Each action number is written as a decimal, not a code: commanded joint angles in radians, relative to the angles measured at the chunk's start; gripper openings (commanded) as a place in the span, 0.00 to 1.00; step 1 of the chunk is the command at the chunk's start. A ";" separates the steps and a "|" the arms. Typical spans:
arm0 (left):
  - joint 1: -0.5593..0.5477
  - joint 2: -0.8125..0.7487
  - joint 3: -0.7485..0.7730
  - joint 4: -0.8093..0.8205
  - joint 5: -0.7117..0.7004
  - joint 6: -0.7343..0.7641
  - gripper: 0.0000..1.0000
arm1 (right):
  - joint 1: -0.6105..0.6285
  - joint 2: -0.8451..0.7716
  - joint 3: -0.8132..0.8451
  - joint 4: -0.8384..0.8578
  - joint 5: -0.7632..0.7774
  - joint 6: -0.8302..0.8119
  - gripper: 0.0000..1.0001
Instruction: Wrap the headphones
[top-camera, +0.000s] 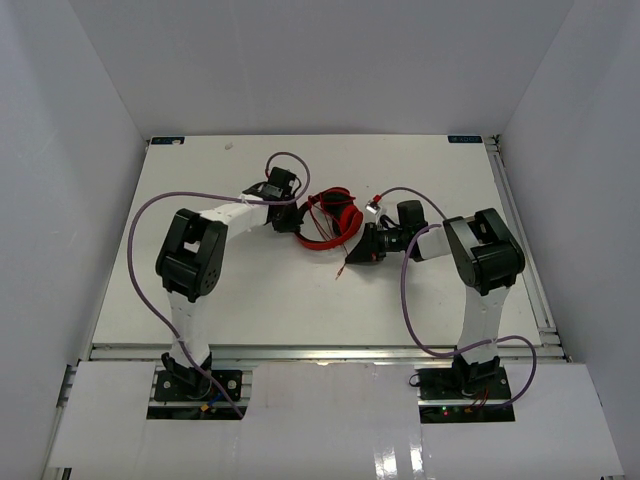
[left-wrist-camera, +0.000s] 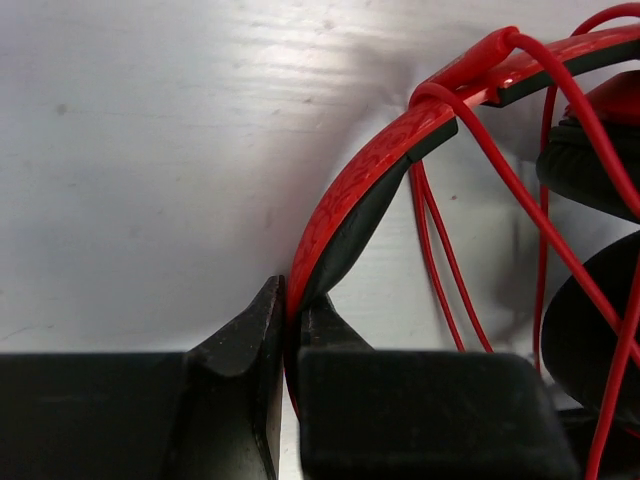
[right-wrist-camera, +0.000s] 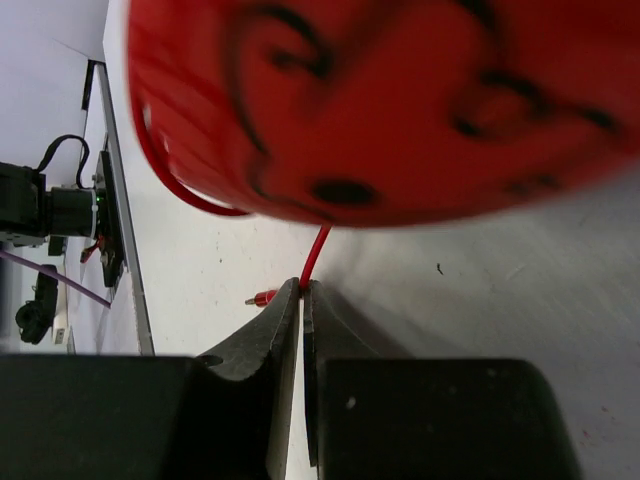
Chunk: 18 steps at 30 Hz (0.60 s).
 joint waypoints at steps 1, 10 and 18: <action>-0.050 0.041 0.063 0.015 -0.092 -0.053 0.00 | 0.005 0.008 0.015 0.040 -0.038 0.032 0.08; -0.070 0.066 0.044 -0.066 -0.179 -0.011 0.11 | -0.022 -0.026 0.004 0.005 -0.034 -0.017 0.16; -0.070 -0.063 0.056 -0.067 -0.114 0.087 0.98 | -0.156 -0.215 0.029 -0.431 0.053 -0.418 0.68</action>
